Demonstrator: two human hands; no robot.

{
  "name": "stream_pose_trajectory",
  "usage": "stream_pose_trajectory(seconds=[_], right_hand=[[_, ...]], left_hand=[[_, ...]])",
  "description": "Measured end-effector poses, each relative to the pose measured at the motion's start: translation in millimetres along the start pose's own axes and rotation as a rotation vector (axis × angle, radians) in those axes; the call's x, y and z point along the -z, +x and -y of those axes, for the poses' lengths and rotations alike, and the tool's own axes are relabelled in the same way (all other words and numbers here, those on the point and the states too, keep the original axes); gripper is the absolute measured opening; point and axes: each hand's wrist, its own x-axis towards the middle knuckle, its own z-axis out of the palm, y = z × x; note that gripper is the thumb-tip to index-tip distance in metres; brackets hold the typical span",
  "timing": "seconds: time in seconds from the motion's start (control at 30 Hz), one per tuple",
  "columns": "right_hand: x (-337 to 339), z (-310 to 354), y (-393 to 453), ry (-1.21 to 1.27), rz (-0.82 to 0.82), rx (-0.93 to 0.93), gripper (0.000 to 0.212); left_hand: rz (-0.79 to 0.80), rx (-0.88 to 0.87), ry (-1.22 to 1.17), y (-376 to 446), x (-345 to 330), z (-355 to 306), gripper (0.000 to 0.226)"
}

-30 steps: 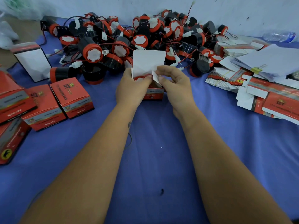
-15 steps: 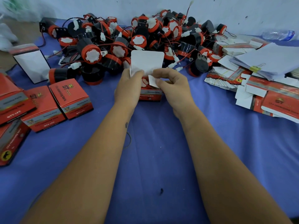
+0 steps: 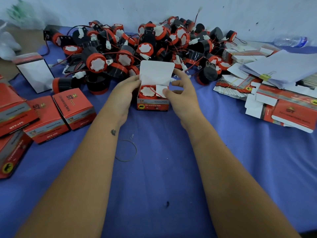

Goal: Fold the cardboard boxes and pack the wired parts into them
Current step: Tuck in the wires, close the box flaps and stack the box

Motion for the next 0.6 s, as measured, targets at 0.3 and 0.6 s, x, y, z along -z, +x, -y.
stream_pose_trajectory(seconds=[0.3, 0.6], right_hand=[[1.6, -3.7, 2.0, 0.024, 0.039, 0.071, 0.027], [7.3, -2.7, 4.1, 0.018, 0.049, 0.024, 0.042]], left_hand=[[-0.009, -0.103, 0.065, -2.7, 5.1, 1.3, 0.029], [-0.012, -0.203, 0.209, -1.9, 6.0, 4.5, 0.027]])
